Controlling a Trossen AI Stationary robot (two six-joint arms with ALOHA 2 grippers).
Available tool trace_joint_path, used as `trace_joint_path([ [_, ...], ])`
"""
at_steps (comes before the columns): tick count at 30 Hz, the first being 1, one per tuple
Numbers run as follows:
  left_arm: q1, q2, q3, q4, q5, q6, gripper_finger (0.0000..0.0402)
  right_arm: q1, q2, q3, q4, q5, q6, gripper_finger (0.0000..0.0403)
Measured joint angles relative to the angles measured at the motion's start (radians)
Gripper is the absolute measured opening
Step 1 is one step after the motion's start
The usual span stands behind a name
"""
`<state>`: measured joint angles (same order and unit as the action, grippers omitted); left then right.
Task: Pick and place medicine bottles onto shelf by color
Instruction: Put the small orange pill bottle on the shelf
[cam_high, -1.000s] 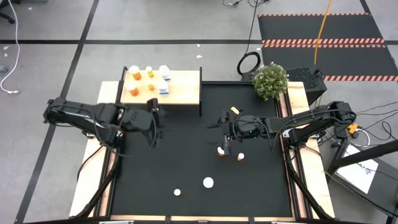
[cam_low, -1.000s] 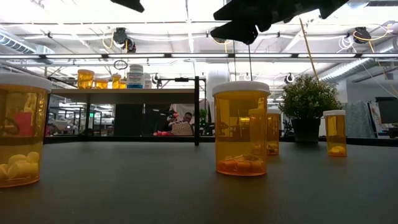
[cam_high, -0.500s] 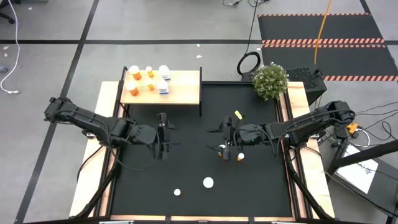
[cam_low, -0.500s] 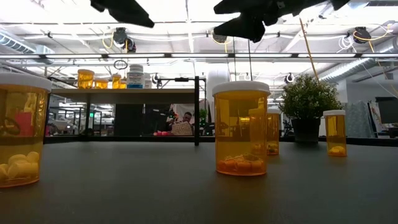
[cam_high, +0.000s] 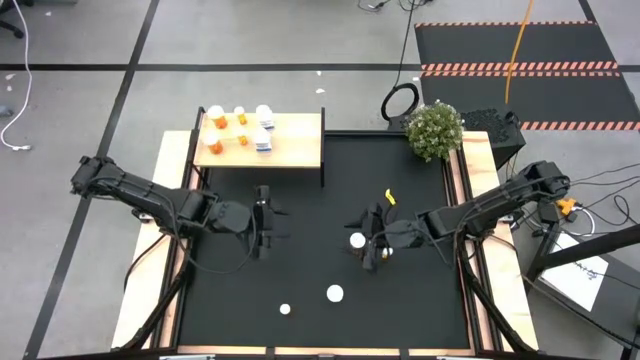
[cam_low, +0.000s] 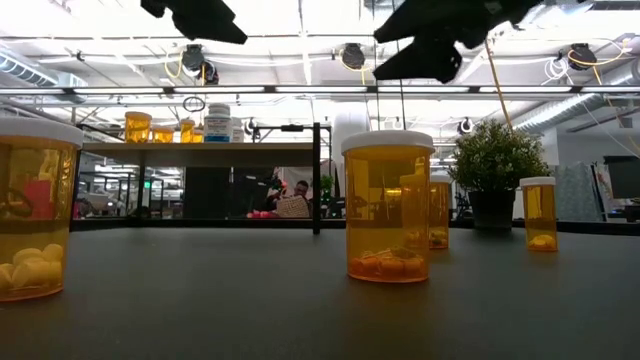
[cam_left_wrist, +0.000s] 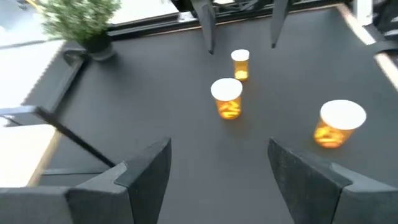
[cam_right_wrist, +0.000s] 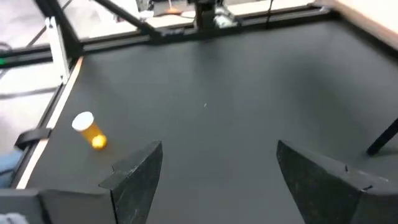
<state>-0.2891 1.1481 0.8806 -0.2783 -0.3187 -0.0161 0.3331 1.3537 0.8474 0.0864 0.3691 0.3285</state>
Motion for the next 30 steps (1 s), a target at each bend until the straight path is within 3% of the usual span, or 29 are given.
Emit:
trace_joint_path([
  [8,-0.092,0.002,0.0,0.01,-0.004,-0.112,0.0261,0.072,0.0,0.0,-0.035,0.005,0.004,0.0308],
  [14,-0.153,0.042,0.0,0.059,-0.052,-0.161,0.0223,0.12,0.0,0.0,-0.106,0.078,0.026,0.0308],
  [23,-0.164,0.11,0.0,0.099,-0.068,-0.132,0.0176,0.154,-0.001,0.0,-0.156,0.074,0.087,0.0308],
  [30,-0.144,0.111,0.0,0.103,-0.076,-0.11,0.0177,0.189,-0.037,0.0,-0.428,-0.011,0.274,0.0308],
])
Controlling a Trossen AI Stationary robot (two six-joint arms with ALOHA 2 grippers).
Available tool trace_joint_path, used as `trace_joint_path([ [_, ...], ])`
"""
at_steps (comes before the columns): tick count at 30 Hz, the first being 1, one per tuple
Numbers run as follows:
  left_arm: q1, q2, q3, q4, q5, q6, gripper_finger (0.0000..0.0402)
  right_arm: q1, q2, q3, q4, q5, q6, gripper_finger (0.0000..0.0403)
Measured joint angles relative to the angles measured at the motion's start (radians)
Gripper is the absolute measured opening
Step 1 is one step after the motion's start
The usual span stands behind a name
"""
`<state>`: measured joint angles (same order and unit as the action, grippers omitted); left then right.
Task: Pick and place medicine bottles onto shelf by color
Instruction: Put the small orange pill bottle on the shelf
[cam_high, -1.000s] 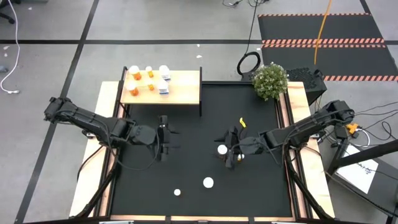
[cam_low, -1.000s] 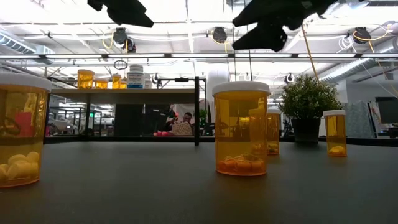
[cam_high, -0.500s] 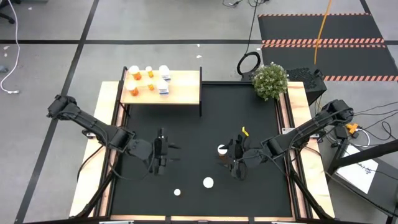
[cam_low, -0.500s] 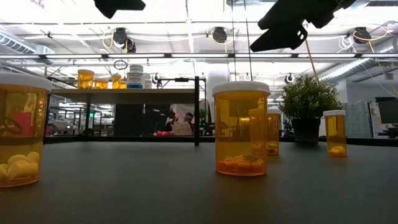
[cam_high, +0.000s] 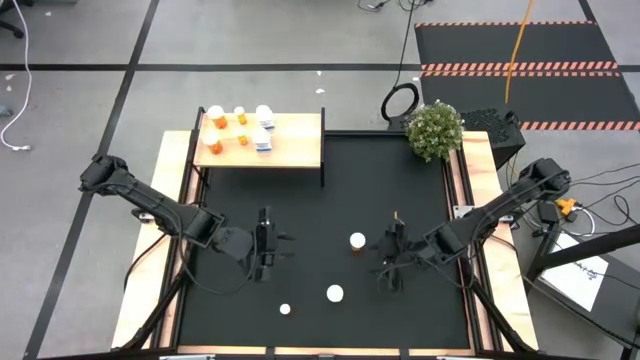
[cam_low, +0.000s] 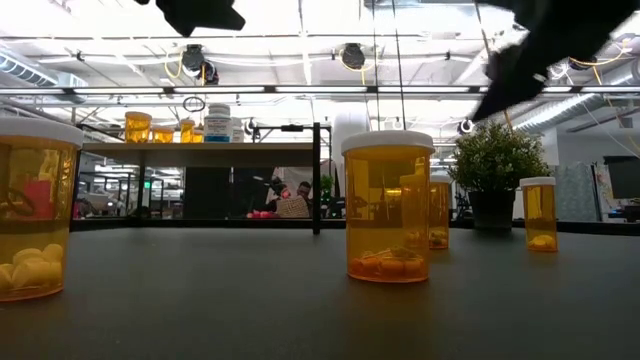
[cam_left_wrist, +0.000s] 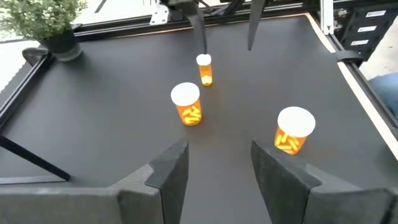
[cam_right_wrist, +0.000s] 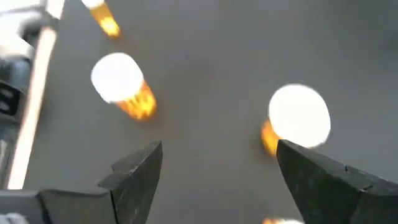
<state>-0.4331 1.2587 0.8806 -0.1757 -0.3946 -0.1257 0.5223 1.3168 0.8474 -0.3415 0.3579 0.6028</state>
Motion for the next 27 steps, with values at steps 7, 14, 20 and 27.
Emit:
trace_joint_path([
  [7,0.022,0.0,0.0,0.0,0.0,0.018,0.0179,0.004,-0.013,0.0,-0.208,0.005,0.135,0.0308],
  [14,0.03,0.0,0.0,-0.005,0.001,0.048,0.0177,0.025,-0.008,-0.011,-0.242,0.004,0.143,0.0308],
  [20,0.029,0.0,0.0,-0.014,0.001,0.052,0.0177,0.018,-0.008,-0.036,-0.238,0.006,0.084,0.0308],
  [27,0.029,0.0,0.0,-0.014,0.001,0.04,0.0173,0.0,-0.008,-0.085,-0.205,-0.023,0.07,0.0305],
])
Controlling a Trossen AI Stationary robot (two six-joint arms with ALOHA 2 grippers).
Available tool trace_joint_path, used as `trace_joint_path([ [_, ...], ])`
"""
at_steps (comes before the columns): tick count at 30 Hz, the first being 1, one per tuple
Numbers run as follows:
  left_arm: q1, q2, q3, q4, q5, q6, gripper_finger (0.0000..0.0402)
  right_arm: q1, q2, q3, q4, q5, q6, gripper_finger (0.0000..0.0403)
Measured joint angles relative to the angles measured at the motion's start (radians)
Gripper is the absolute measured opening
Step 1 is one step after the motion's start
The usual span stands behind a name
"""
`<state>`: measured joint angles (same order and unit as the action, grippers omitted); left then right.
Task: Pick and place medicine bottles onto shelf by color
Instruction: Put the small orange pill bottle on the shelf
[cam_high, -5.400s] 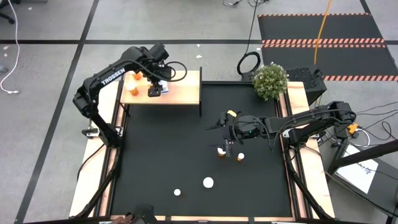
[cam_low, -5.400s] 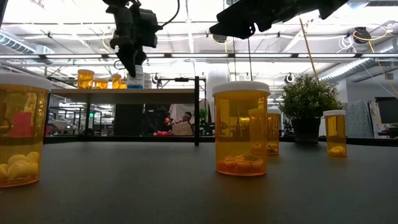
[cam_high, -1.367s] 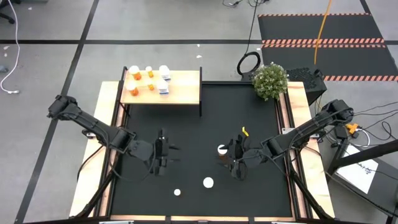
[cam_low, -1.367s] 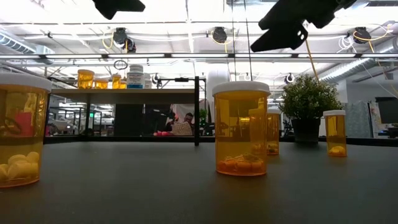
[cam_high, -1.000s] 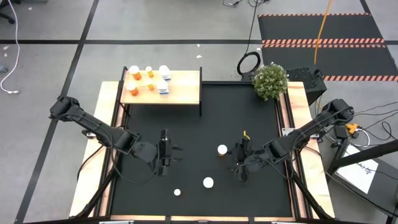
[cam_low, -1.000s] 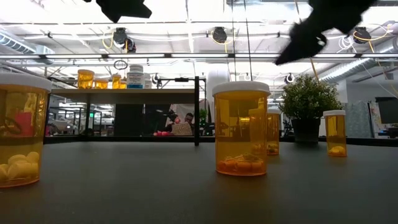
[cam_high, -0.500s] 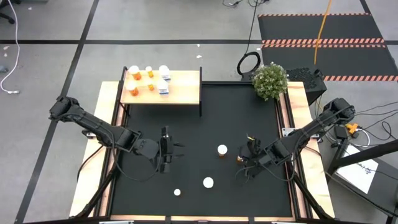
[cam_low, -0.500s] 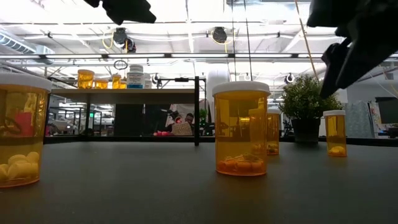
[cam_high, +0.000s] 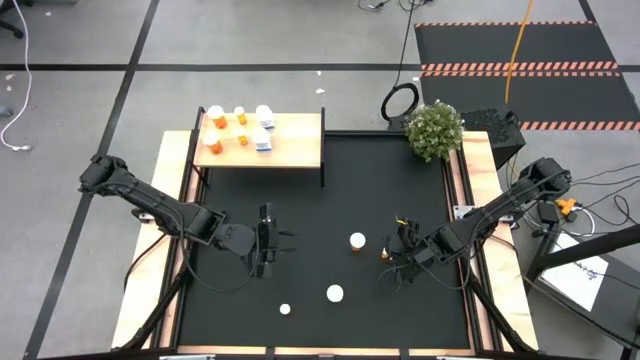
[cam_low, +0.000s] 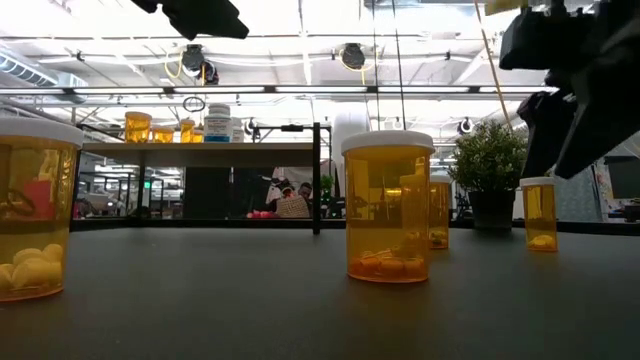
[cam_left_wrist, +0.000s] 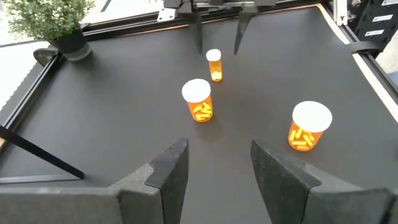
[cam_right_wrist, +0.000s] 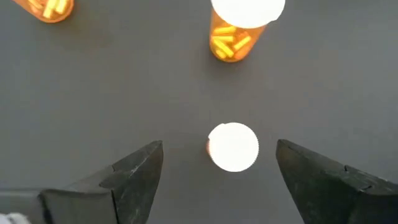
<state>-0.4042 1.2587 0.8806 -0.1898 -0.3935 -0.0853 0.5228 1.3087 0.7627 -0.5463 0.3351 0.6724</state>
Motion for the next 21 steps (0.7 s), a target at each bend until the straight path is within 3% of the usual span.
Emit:
trace_joint_path([
  [21,0.0,0.0,0.0,0.0,0.001,-0.001,0.0175,-0.046,0.0,-0.05,0.073,-0.027,-0.003,0.0165],
])
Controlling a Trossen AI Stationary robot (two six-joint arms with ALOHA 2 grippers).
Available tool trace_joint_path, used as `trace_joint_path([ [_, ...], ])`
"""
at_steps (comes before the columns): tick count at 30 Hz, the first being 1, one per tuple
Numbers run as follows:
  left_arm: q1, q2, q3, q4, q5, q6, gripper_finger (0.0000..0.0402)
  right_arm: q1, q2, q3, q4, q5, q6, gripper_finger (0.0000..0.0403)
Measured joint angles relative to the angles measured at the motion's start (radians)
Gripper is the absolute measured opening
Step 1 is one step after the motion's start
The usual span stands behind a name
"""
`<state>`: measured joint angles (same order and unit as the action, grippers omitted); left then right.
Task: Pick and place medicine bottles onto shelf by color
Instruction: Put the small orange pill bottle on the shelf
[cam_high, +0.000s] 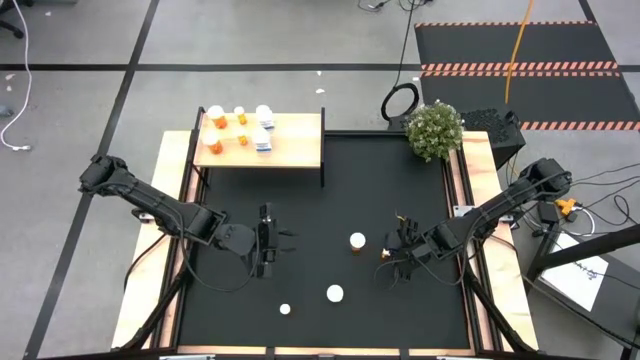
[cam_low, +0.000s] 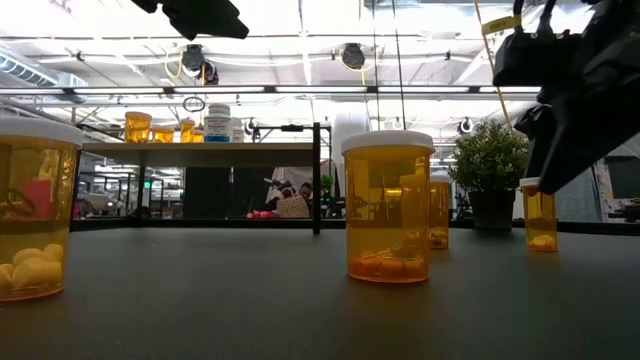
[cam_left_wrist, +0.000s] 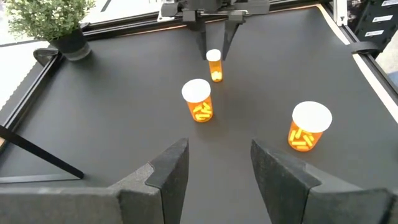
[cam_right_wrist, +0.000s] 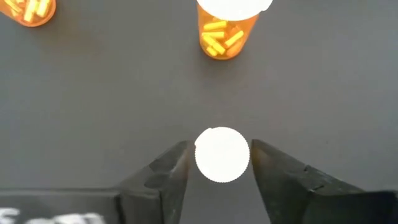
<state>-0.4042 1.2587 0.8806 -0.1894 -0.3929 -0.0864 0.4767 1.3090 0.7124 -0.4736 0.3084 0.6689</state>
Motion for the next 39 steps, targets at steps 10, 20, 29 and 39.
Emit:
trace_joint_path([
  [10,0.0,0.0,0.0,0.0,0.0,0.0,0.0175,0.0,0.0,0.0,0.021,-0.001,0.0,0.0113],
  [20,0.0,0.0,0.0,0.011,0.0,0.009,0.0175,-0.016,-0.008,0.042,0.032,-0.049,-0.004,0.0122],
  [29,0.0,0.0,0.0,0.035,0.0,0.011,0.0175,-0.061,-0.008,0.184,0.029,-0.103,-0.081,0.012],
  [39,0.008,0.0,0.0,0.051,-0.001,0.013,0.0175,-0.121,-0.009,0.307,0.028,-0.098,-0.178,0.012],
])
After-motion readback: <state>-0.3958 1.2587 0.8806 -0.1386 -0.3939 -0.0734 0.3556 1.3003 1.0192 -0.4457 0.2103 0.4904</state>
